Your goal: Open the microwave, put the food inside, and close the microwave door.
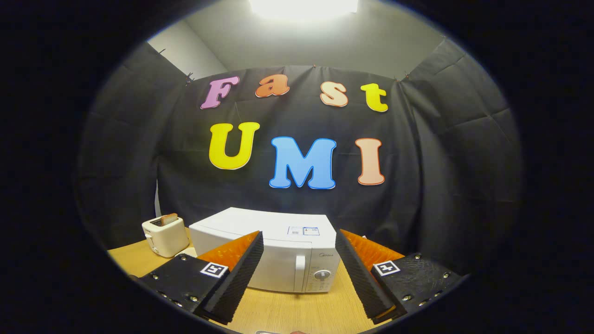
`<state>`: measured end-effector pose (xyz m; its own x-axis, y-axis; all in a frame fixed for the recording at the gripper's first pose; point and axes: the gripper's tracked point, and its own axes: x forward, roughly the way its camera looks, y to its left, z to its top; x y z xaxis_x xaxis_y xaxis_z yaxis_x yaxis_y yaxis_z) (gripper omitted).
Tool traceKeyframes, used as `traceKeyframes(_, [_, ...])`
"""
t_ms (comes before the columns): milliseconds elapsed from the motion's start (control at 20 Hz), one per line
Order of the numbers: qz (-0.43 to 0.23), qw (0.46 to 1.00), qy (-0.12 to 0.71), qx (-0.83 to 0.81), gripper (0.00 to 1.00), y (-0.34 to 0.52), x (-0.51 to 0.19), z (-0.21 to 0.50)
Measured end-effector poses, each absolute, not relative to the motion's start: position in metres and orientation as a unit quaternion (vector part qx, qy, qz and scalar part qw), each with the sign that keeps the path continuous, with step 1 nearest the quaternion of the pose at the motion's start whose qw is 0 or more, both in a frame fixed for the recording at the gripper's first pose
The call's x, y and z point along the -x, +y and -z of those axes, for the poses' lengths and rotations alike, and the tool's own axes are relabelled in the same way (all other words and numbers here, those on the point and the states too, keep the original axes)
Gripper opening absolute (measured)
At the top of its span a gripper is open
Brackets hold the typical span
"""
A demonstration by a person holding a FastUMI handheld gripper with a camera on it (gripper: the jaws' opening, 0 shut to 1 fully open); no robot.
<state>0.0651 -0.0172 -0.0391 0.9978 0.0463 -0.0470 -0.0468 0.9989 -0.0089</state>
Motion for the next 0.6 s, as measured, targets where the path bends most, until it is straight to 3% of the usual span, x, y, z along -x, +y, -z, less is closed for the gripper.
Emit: traceKeyframes(600, [-0.05,0.995,0.088,-0.003,0.98,-0.015,-0.132,0.116])
